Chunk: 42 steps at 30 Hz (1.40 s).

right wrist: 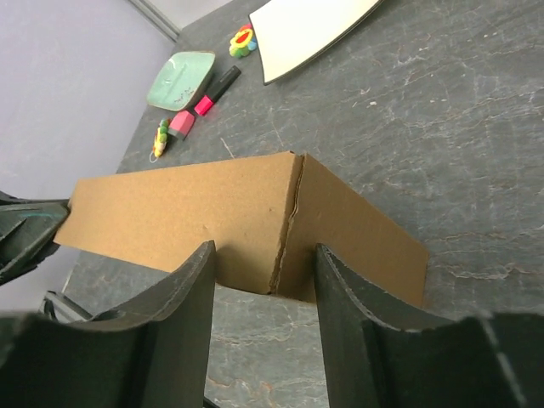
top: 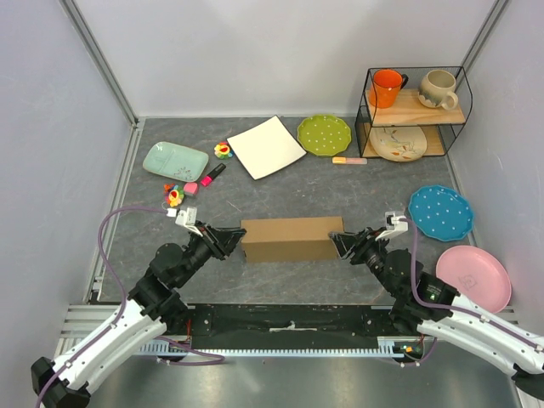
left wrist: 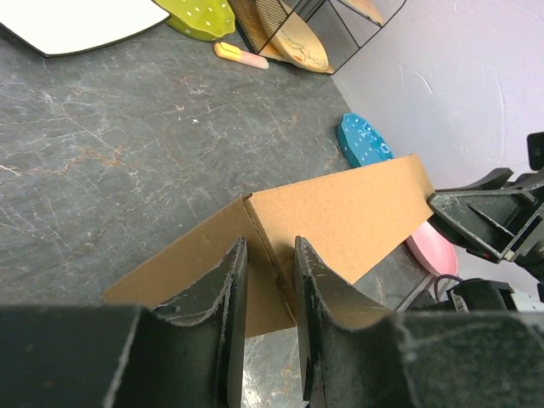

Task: Fold the paper box

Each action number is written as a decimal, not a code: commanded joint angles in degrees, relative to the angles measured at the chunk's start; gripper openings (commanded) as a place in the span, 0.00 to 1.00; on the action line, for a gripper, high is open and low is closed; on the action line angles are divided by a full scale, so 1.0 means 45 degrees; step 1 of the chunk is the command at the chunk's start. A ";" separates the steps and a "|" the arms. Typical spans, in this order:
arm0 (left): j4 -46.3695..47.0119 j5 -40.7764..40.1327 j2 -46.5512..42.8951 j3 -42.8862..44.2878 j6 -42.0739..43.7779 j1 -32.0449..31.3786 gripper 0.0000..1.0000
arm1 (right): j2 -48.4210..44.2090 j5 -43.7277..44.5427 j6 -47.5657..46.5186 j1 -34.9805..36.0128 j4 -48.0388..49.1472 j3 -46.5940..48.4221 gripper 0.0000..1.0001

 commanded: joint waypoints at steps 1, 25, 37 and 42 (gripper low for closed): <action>0.0582 0.2380 0.1014 0.0255 0.0213 -0.0378 0.25 | 0.0849 -0.3180 -0.0614 0.0460 -0.0565 0.0013 0.46; -0.3692 0.1327 -0.1076 0.1800 0.1562 -0.0417 0.59 | -0.0636 -0.4450 -0.2471 0.0461 -0.2478 0.1673 0.83; -0.1647 0.1445 -0.1312 0.0976 0.0994 -0.0417 0.45 | -0.0502 -0.3887 -0.2313 0.0480 -0.1464 0.1085 0.74; 0.0191 0.1250 0.0796 0.1991 0.1929 -0.0417 0.45 | 0.1080 -0.3086 -0.3133 0.0480 -0.0099 0.2136 0.74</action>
